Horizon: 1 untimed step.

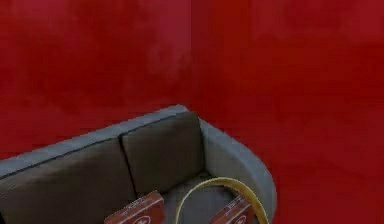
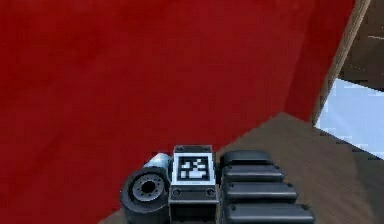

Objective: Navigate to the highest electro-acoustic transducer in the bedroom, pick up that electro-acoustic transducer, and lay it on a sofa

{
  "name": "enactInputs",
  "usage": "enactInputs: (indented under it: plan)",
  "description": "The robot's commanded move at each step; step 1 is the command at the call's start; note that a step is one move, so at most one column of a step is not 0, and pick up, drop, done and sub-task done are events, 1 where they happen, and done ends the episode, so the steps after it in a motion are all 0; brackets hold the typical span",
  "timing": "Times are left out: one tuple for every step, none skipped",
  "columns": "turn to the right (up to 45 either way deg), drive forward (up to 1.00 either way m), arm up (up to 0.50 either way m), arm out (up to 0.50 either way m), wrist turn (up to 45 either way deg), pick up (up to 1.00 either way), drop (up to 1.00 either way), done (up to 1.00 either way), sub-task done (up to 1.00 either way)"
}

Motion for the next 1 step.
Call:
enactInputs:
  plan:
    - [45.0,0.0,0.0,0.0,0.0,0.0,0.0,0.0,0.0]
